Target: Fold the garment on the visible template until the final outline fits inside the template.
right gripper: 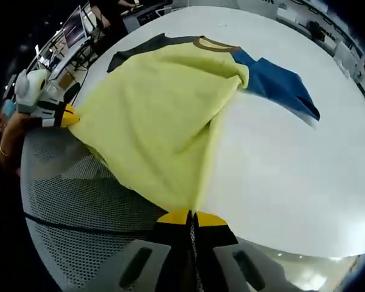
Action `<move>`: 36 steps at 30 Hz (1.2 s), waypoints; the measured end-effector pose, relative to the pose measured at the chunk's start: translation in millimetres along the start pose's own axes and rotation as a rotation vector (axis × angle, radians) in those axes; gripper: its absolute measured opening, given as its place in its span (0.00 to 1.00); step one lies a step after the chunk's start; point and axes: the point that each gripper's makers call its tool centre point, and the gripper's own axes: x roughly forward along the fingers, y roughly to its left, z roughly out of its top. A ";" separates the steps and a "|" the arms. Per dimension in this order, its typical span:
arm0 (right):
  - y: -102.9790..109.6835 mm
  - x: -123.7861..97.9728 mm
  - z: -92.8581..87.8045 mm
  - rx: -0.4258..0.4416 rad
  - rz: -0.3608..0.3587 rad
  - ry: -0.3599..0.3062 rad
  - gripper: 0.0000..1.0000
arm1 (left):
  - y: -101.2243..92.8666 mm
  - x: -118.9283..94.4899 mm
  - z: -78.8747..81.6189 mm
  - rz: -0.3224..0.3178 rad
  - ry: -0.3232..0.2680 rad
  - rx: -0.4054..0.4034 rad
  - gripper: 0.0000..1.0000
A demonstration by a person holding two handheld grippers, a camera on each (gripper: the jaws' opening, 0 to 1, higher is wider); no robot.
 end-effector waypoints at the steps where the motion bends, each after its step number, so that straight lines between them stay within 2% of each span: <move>1: -0.1 1.4 -2.7 -0.015 -0.004 0.016 0.00 | -0.5 0.7 -2.5 -0.003 0.014 -0.003 0.01; 2: -0.2 3.1 -7.8 -0.031 -0.009 0.046 0.00 | -0.7 2.0 -6.3 -0.004 0.035 -0.006 0.01; 6: -4.1 4.4 -11.9 -0.067 -0.027 0.064 0.00 | 5.0 3.4 -17.0 0.031 0.085 0.011 0.01; 9: -12.0 1.1 -11.1 -0.071 -0.053 0.060 0.00 | 8.1 0.5 -18.7 0.041 0.083 0.015 0.01; 10: -13.2 0.0 -9.3 -0.070 -0.055 0.050 0.00 | 9.4 -0.7 -16.9 0.044 0.068 -0.001 0.03; 14: -19.5 -3.7 4.4 -0.015 -0.052 -0.023 0.15 | 10.2 -7.4 2.2 0.012 -0.060 -0.111 0.17; 16: -28.9 -7.6 14.3 0.003 -0.079 -0.069 0.21 | 14.3 -10.9 11.9 0.016 -0.113 -0.145 0.22; 17: -32.1 -8.9 17.8 0.008 -0.089 -0.087 0.25 | 19.4 -14.0 20.4 0.025 -0.158 -0.162 0.26; 19: -37.6 -11.3 24.8 0.009 -0.099 -0.119 0.28 | 24.3 -16.8 28.6 0.033 -0.198 -0.194 0.31; 21: -43.2 -14.2 33.1 0.029 -0.112 -0.160 0.33 | 34.8 -20.6 38.8 0.071 -0.249 -0.216 0.40; 23: -46.9 -16.6 40.7 0.036 -0.114 -0.196 0.42 | 44.2 -23.8 44.6 0.106 -0.270 -0.229 0.49; 26: -56.1 -22.7 64.9 0.084 -0.111 -0.318 0.56 | 64.8 -30.3 59.6 0.149 -0.328 -0.279 0.59; 29: -62.6 -26.4 79.1 0.105 -0.102 -0.379 0.63 | 80.5 -34.7 70.9 0.171 -0.375 -0.320 0.63; 31: -66.4 -28.8 86.4 0.099 -0.091 -0.396 0.67 | 93.0 -37.3 80.1 0.180 -0.410 -0.352 0.62; 33: -73.0 -29.0 96.0 0.107 -0.090 -0.410 0.69 | 102.2 -40.3 90.9 0.190 -0.443 -0.343 0.62; 36: -84.3 -28.7 108.4 0.109 -0.113 -0.430 0.72 | 114.0 -39.2 100.5 0.204 -0.452 -0.350 0.63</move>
